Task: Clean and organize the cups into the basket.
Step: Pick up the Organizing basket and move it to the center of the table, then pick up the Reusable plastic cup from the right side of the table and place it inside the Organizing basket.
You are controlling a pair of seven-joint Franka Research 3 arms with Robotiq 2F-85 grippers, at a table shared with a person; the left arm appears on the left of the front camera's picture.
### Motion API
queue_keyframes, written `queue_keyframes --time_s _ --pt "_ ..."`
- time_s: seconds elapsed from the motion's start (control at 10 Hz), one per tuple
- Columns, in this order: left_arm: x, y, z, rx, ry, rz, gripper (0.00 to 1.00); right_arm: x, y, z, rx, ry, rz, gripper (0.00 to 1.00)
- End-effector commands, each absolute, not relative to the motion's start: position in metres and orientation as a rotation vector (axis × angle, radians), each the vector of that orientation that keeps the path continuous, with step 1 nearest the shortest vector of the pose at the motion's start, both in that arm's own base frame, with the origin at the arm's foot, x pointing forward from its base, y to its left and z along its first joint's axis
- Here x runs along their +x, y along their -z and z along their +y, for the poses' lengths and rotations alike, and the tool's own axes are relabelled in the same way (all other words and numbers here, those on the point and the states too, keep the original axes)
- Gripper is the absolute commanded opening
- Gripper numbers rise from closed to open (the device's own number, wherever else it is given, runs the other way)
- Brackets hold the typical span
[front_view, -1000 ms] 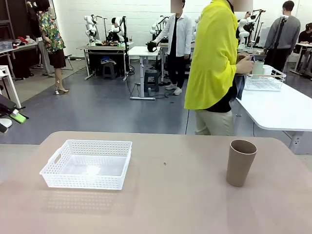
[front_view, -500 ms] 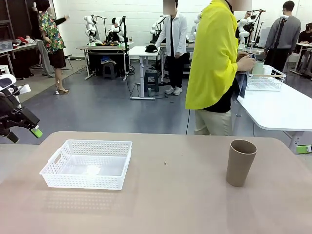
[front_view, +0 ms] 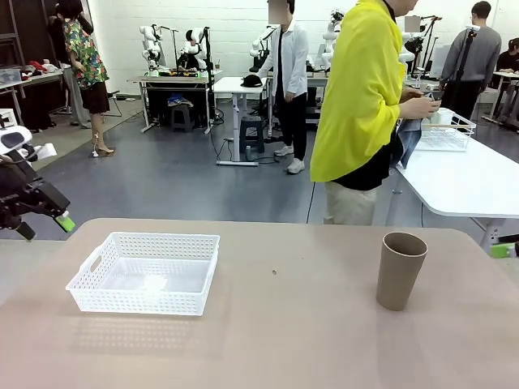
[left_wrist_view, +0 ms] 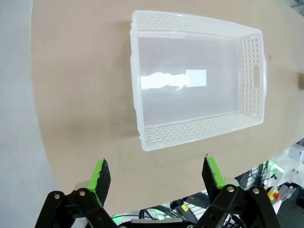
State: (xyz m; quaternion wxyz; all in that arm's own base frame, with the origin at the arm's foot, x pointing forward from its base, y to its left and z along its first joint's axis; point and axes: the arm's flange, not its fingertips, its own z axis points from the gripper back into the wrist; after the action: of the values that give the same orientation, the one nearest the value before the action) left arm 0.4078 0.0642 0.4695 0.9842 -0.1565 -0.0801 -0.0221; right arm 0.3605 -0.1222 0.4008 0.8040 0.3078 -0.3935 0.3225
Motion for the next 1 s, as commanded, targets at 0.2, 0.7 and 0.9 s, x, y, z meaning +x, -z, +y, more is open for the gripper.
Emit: queue_keyframes --time_s 0.2,0.7,0.9 --pt "0.434 -0.463 0.027 -0.284 0.059 -0.133 1.00 0.390 -0.361 -0.095 0.756 -1.152 -0.873 1.00" --pt "0.455 -0.450 0.008 -0.377 -0.031 -0.067 1.00 0.435 -0.333 -0.075 0.729 -1.179 -0.754 1.00" --pt "0.455 -0.441 0.010 -0.283 0.064 -0.104 1.00 0.422 -0.336 -0.075 0.794 -1.262 -0.763 1.00"
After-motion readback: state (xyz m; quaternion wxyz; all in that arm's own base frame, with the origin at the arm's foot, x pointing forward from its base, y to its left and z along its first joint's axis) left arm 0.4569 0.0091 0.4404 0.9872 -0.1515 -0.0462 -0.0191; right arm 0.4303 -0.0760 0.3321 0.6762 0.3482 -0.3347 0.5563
